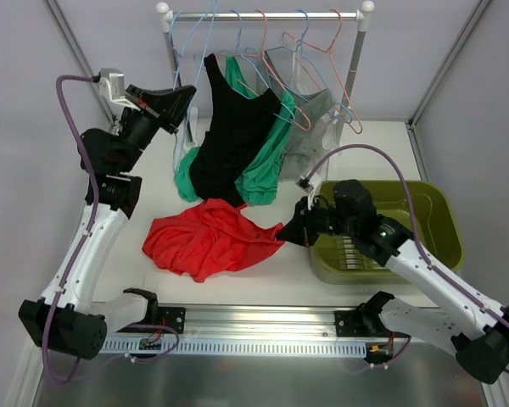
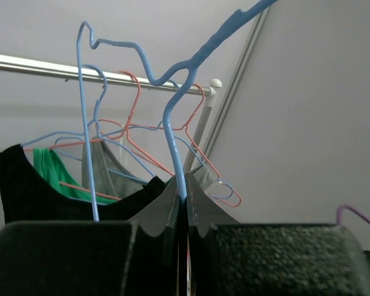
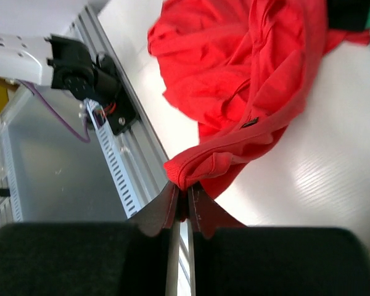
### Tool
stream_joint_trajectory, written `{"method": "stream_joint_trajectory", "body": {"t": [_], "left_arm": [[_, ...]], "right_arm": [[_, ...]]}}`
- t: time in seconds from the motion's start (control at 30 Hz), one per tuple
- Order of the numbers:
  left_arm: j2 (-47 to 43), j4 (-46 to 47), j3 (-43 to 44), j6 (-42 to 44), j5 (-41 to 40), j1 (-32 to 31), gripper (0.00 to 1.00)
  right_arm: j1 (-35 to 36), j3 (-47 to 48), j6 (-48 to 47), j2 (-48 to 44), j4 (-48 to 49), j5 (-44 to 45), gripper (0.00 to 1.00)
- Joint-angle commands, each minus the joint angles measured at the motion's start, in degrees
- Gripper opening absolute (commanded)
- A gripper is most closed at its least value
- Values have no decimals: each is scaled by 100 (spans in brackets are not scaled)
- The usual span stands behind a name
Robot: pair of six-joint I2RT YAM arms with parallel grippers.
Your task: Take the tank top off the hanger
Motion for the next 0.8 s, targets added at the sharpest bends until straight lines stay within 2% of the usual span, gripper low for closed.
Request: {"method": "stream_joint_trajectory", "body": {"t": [0.0,0.07,0.1,0.13,0.17,0.23,0.27,0.47,0.6,0.77], "left_arm": [[-763,578,-440,-176,-399,-23,0],[-1055,428,-905,-264,-566,-31,0],[-1369,140,-1038,-334,-845,-40,0],[-1494,-19,-1248,-369,-978,-40,0],[-1591,-212,-1302,-378,-1075,-40,0],[-1715,-950,-1276,-440,-1304,-40,0],[-1715,-1196,-1241,-449,-1340,-49,0],[-1102,-2235,-566,-370,-1375,-58,0],[163,-2867,776,-291,-1103,-58,0],[1252,-3078,1780,-98,-1199,-49,0]], "right_arm": [[286,159,-117,472,151,23,0],[409,116,-117,622,316,121,4],[444,89,-125,805,387,139,39],[488,80,-125,912,432,191,53],[506,98,-117,1017,449,366,74],[550,98,23,1255,476,507,95],[550,115,33,1299,511,569,99],[576,151,94,1273,520,771,99],[576,124,129,1194,520,851,99],[576,45,129,1071,511,912,100]]}}
